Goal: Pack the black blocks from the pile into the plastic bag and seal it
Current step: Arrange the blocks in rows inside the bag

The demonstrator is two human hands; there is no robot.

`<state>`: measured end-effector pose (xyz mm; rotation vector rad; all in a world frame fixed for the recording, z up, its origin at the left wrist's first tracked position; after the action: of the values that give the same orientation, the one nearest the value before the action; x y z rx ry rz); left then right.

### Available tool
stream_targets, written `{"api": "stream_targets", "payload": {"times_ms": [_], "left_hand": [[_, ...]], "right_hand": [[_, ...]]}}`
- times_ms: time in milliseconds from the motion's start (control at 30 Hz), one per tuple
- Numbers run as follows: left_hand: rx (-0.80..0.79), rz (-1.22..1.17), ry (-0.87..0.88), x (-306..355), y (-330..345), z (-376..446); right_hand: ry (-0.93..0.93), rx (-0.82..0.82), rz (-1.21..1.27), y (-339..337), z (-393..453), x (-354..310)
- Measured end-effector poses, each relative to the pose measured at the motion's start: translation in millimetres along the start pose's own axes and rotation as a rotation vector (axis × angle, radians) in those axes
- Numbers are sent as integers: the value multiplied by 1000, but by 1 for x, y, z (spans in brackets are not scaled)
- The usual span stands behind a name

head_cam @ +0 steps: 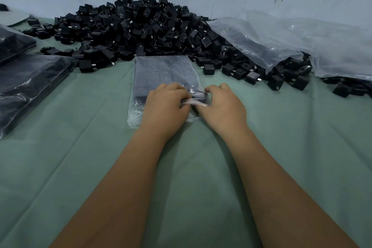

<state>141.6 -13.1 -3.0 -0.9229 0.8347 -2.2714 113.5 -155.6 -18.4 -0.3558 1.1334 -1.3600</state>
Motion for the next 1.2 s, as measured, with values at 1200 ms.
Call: {"api": "stream_targets", "payload": {"times_ms": [1200], "left_hand": [[-12, 182, 77, 10, 7, -2]], "right_hand": [[125, -74, 93, 1, 6, 12]]}}
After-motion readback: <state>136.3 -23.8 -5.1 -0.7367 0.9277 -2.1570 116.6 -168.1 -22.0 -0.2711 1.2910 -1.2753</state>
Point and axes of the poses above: each hand's wrist, its own z-axis towards the middle knuckle, its own y-axis out of the palm, x = y × z, the point moved 6 cm from there along z, towards the middle knuckle, and after that the axes turned 9 degrees about x, right-handed, at the moved point
